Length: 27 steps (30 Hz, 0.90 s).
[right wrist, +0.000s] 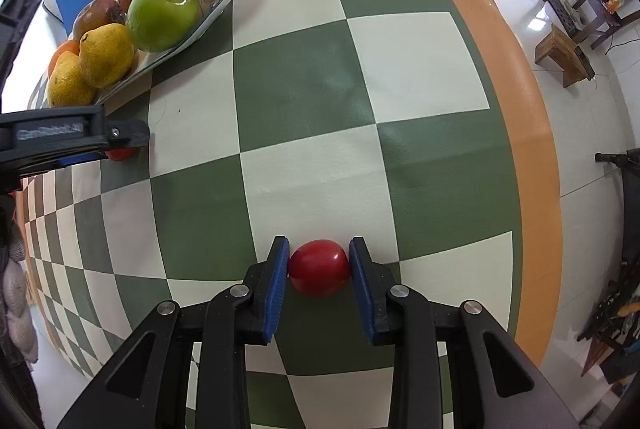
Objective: Organize fruits
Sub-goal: 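Grasp a cherry tomato with the left gripper while the right grasps the other, then place both cherry tomatoes on the plate among the fruits and open both grippers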
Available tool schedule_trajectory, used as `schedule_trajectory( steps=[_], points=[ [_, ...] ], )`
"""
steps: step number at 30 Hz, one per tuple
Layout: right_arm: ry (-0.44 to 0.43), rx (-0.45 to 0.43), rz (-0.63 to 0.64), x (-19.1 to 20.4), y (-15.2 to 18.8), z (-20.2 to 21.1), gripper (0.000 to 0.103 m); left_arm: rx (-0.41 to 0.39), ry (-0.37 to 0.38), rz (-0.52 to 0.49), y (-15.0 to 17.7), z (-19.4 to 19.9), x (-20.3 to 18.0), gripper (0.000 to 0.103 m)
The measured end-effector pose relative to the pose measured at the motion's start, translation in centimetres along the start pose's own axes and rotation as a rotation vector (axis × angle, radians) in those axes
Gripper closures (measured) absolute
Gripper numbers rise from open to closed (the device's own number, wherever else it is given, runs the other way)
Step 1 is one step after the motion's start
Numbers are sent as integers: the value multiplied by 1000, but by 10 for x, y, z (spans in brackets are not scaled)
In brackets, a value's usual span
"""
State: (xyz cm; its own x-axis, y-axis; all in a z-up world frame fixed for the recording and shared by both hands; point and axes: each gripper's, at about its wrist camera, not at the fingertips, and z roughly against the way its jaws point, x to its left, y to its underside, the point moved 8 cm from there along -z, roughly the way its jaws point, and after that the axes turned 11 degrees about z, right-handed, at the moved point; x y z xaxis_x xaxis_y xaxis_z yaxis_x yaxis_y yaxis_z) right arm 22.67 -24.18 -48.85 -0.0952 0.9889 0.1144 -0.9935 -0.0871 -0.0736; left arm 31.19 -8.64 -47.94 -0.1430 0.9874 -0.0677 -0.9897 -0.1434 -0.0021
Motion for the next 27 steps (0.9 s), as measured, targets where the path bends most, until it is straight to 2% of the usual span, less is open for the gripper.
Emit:
schedule_trajectory(
  steps=[6, 13, 17, 21, 27],
  points=[
    [-15, -7, 9, 3, -7, 5, 70, -12, 74, 70, 9, 22, 17, 74],
    [-144, -93, -16, 23, -37, 40, 70, -23, 247, 260, 3, 82, 75, 74],
    [-239, -156, -12, 53, -71, 60, 70, -59, 317, 365, -21, 113, 114, 74],
    [-314, -181, -5, 82, -110, 59, 70, -80, 337, 441, -54, 119, 141, 74],
    [-312, -190, 21, 116, -149, 35, 70, -48, 337, 514, -97, 92, 165, 74]
  ],
)
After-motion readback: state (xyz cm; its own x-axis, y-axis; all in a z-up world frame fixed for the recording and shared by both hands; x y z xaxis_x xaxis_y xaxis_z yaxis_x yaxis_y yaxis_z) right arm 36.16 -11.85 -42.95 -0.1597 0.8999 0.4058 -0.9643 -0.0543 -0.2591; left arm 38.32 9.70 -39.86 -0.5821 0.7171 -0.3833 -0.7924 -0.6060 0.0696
